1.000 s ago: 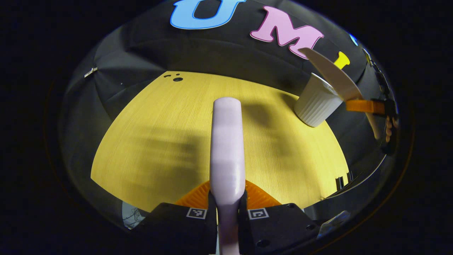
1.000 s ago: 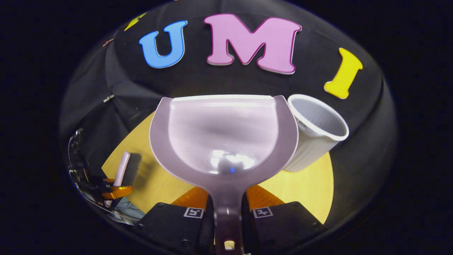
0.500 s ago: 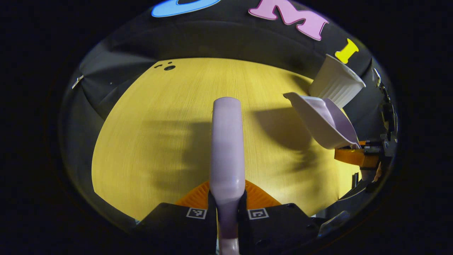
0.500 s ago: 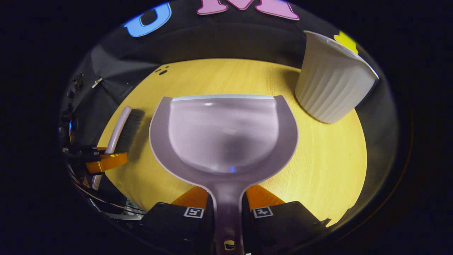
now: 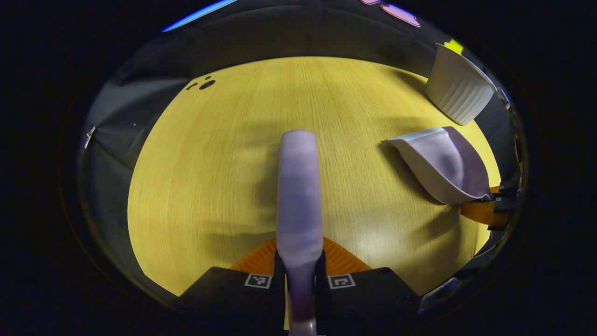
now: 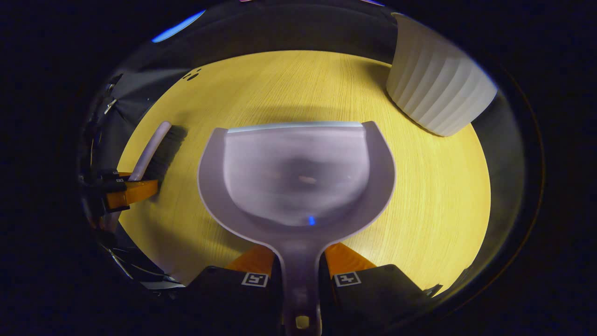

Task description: Pick up the small broom and dustpan from the desktop, sweep the trash into the dustpan with the broom, and then empty the trash into the garbage bin.

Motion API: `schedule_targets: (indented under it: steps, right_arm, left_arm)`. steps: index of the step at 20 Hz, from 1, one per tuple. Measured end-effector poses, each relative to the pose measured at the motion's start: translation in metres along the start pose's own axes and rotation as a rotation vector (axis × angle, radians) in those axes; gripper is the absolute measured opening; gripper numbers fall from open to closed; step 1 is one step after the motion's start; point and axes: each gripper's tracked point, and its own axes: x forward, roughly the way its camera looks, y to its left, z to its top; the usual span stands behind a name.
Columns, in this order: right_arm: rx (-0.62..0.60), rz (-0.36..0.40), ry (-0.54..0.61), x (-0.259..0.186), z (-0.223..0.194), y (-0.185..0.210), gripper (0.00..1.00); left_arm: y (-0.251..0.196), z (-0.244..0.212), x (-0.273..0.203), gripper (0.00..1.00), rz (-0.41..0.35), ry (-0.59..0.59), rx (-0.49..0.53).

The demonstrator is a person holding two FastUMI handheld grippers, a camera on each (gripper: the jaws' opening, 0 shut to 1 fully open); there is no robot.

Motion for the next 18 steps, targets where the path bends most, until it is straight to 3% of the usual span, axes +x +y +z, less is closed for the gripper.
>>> schedule_targets:
  steps: [2,3,6,7,8,9,10,11,12,15,18]
  right_arm:
    - [-0.017,0.005,0.012,0.005,-0.003,0.000,0.33]
    - [-0.022,0.009,0.021,0.006,-0.005,0.000,0.41]
    - [0.000,0.031,0.010,0.006,-0.001,0.002,0.33]
    - [0.012,0.047,0.012,0.006,-0.001,0.005,0.47]
    - [0.017,0.050,0.006,0.005,0.000,0.005,0.48]
    - [0.016,0.047,-0.006,0.004,0.002,0.003,0.58]
    - [0.016,0.046,-0.022,0.002,0.004,0.003,0.80]
    - [0.018,0.040,-0.039,-0.001,0.008,0.001,0.89]
    - [0.025,0.032,-0.058,-0.007,0.008,-0.001,1.00]
    - [0.044,0.005,-0.133,-0.030,0.012,-0.007,1.00]
    - [0.058,-0.039,-0.232,-0.064,0.020,-0.016,1.00]
  left_arm:
    - [-0.005,0.001,0.003,0.30,0.004,0.006,0.008]
    - [-0.005,0.000,0.003,0.33,0.009,0.010,0.014]
    - [-0.008,0.000,0.003,0.36,0.012,0.007,0.019]
    - [-0.010,-0.001,0.002,0.36,0.004,0.007,0.013]
    - [-0.013,-0.003,0.001,0.38,-0.010,0.011,0.007]
    - [-0.016,-0.005,-0.001,0.57,-0.017,0.009,0.007]
    - [-0.016,-0.004,-0.002,0.77,-0.016,-0.006,0.007]
    - [-0.017,-0.004,-0.008,0.96,-0.016,-0.023,0.004]
    - [-0.016,-0.002,-0.014,0.96,-0.013,-0.041,0.006]
    - [-0.013,0.004,-0.040,0.95,0.009,-0.129,0.026]
    - [-0.018,0.018,-0.082,0.95,-0.016,-0.262,0.040]
